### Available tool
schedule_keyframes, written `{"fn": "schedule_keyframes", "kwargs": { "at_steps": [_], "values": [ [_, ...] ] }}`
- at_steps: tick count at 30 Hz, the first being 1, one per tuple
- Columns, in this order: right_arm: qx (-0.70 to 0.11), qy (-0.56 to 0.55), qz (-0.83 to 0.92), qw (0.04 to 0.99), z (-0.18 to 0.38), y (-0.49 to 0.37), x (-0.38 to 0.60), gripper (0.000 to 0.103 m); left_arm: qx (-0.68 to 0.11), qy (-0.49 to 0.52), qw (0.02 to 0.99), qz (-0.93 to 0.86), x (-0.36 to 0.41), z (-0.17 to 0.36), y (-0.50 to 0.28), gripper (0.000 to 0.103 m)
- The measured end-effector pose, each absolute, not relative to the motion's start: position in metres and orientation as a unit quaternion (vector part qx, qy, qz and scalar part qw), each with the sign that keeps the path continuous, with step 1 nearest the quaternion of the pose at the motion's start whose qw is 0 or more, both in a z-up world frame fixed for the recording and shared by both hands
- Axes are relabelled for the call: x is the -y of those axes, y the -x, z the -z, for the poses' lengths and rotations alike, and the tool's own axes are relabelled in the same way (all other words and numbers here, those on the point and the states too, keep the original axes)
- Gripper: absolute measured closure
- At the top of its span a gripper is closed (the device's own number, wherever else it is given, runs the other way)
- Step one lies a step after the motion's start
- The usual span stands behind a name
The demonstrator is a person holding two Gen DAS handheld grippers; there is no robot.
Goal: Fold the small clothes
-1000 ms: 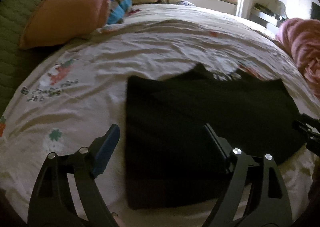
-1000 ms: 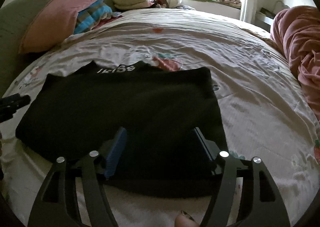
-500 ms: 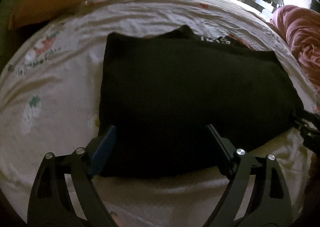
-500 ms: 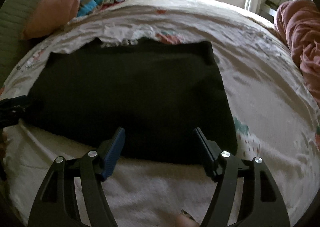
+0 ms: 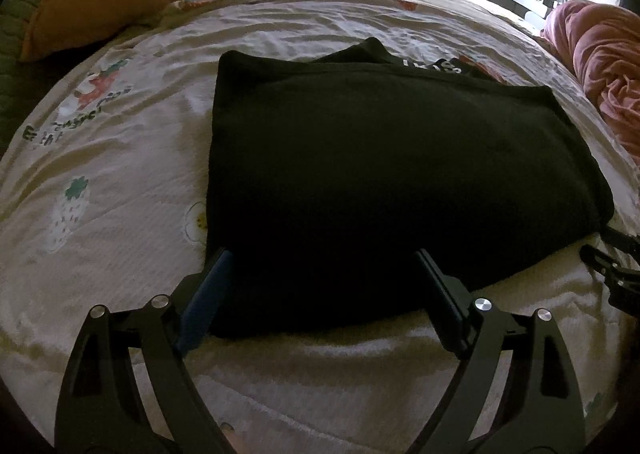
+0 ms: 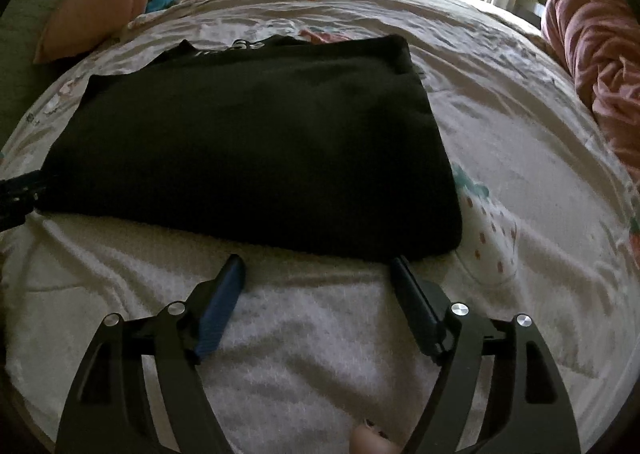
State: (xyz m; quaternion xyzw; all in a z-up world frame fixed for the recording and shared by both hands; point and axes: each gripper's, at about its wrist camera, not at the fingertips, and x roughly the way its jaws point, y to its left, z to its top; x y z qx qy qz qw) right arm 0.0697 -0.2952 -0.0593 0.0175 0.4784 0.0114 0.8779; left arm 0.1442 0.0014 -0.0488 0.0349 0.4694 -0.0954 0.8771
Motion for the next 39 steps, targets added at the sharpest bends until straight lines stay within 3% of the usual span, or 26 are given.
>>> {"fn": "schedule_keyframes", "kwargs": {
  "at_steps": [7,15,24,39],
  "values": [
    [-0.473,-0.024,-0.007,0.881,0.054,-0.06,0.298,0.028,-0.467,-0.033,0.88,0.088,-0.006,0.044,-0.137,0.021],
    [-0.446,-0.019,-0.018,0.894,0.035,-0.05,0.285,0.017,-0.462,0.007,0.883,0.079,-0.027,0.035,-0.129,0.02],
    [-0.431,-0.007,-0.045,0.901,0.021,-0.047,0.255,0.015,-0.445,0.033,0.893,0.061,-0.051,0.024,-0.123,0.01],
    [-0.414,0.044,-0.093,0.904,0.014,-0.054,0.188,0.012,-0.415,0.029,0.909,-0.003,-0.081,0.011,-0.127,0.01]
  ]
}}
